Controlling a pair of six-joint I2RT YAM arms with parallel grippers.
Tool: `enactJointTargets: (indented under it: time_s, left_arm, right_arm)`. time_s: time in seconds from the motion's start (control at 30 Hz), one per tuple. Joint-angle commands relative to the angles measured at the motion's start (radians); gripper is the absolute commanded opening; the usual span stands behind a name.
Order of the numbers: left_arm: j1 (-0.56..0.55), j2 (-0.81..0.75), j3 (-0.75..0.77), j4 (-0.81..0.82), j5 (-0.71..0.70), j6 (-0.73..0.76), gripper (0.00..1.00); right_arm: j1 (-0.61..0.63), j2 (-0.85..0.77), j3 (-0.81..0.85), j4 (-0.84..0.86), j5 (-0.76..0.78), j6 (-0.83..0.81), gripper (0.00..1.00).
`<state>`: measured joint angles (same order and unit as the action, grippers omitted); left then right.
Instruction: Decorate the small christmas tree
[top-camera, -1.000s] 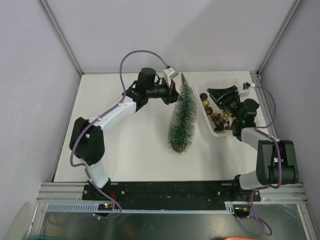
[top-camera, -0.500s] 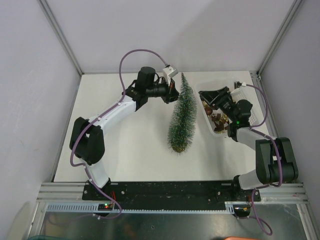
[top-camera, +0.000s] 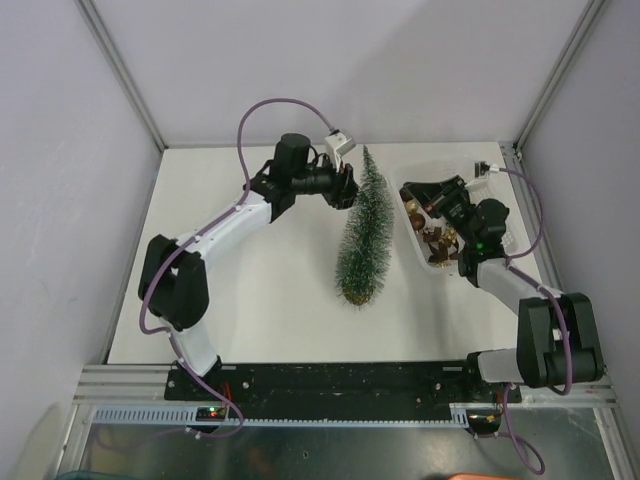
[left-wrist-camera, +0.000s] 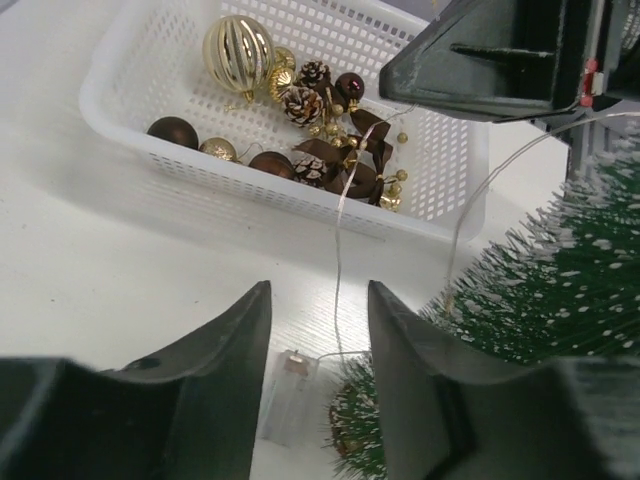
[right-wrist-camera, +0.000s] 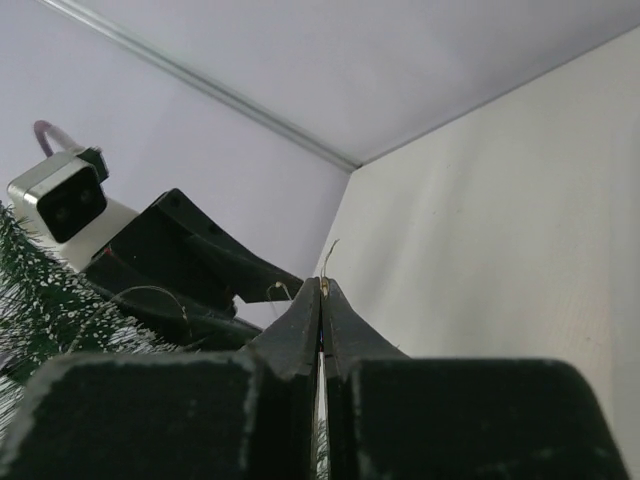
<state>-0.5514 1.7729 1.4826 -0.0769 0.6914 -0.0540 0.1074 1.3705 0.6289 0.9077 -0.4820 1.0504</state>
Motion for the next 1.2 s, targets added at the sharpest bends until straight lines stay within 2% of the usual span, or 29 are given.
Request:
enactJointTargets:
  time_s: [0.0, 0.03, 0.07, 0.1, 0.17, 0.43, 0.63, 0.87, 1.17]
  left_arm:
    - [-0.002, -0.086, -0.021, 0.013, -0.004, 0.01, 0.64]
    - [0.0, -0.099, -0.037, 0.011, -0.006, 0.011, 0.8]
    - [0.004, -0.122, -0.051, 0.009, -0.012, 0.013, 0.9]
    - [0.008, -0.141, -0.073, 0.005, -0.018, 0.015, 0.95]
    - [0.022, -0.196, -0.119, -0.005, -0.038, 0.016, 0.98]
    - [0.154, -0.463, -0.353, -0.035, -0.037, -0.018, 1.0]
    - [0.175, -0.588, -0.38, -0.043, -0.003, -0.053, 1.0]
    - [0.145, -0.496, -0.204, -0.039, 0.069, -0.181, 1.0]
    - [0.09, -0.324, -0.039, 0.013, 0.123, -0.272, 1.0]
  right_arm:
    - [-0.02, -0.111, 0.031, -0.088, 0.081, -0.132, 0.0]
    - [-0.025, -0.142, 0.031, -0.134, 0.104, -0.182, 0.0]
    - [-0.026, -0.164, 0.032, -0.169, 0.132, -0.221, 0.0]
    - [-0.027, -0.191, 0.032, -0.213, 0.153, -0.274, 0.0]
    - [-0.027, -0.234, 0.035, -0.293, 0.2, -0.36, 0.0]
    - [0.051, -0.377, 0.033, -0.522, 0.297, -0.515, 0.0]
    - [0.174, -0.517, 0.033, -0.688, 0.389, -0.579, 0.0]
    - [0.286, -0.683, 0.034, -0.864, 0.477, -0.627, 0.0]
    - [0.368, -0.767, 0.035, -0.988, 0.476, -0.628, 0.0]
